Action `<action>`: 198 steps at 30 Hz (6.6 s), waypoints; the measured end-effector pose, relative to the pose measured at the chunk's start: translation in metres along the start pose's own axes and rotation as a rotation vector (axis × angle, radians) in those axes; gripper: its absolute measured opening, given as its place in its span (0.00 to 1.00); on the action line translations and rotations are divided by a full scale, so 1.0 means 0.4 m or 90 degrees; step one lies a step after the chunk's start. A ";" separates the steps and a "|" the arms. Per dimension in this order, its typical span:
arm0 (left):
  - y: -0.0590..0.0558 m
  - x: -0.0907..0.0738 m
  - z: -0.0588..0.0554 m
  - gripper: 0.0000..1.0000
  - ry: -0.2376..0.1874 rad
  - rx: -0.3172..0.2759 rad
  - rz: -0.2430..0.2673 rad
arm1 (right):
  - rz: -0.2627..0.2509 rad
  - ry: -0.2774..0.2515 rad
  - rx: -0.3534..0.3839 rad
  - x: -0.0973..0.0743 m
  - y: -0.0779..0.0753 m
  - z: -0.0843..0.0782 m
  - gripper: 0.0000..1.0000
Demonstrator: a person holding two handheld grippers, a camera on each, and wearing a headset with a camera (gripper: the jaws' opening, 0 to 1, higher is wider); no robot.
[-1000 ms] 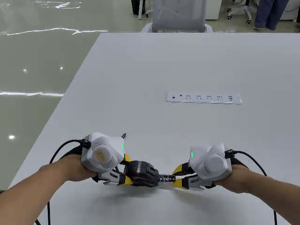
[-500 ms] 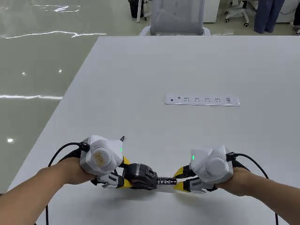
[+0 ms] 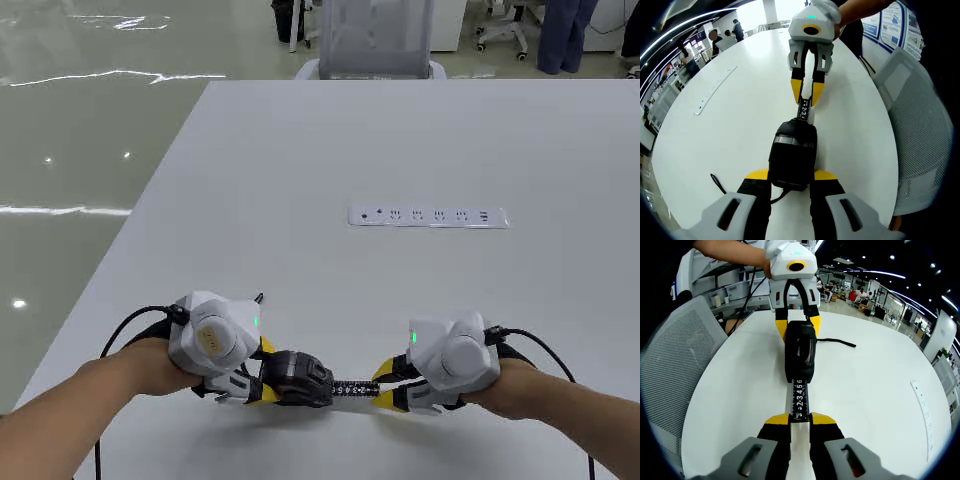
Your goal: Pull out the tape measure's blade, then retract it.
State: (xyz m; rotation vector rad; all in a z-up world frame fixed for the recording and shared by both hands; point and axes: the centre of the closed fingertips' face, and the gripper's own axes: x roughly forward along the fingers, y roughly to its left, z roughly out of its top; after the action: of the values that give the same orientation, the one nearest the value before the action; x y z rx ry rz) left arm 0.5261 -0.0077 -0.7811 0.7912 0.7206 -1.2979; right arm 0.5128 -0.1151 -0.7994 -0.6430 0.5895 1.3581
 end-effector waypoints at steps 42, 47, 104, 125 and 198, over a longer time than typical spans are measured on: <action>0.000 -0.001 -0.002 0.25 0.005 -0.012 0.002 | -0.004 0.009 0.002 -0.035 -0.001 -0.023 0.12; 0.000 0.000 -0.003 0.25 0.005 -0.012 0.003 | -0.004 0.010 0.004 -0.038 0.000 -0.026 0.12; 0.001 0.003 -0.001 0.25 0.007 -0.013 0.003 | -0.007 0.024 0.008 -0.069 0.003 -0.063 0.12; 0.001 0.004 0.001 0.25 0.007 -0.015 0.004 | -0.011 0.027 0.009 -0.087 0.001 -0.083 0.12; -0.001 0.005 0.005 0.25 0.011 -0.010 0.004 | -0.013 0.050 0.011 -0.148 -0.003 -0.150 0.12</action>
State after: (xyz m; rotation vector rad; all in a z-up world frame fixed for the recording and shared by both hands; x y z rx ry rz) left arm 0.5261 -0.0106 -0.7817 0.7923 0.7400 -1.2805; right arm 0.5058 -0.1989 -0.7987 -0.6889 0.6555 1.3124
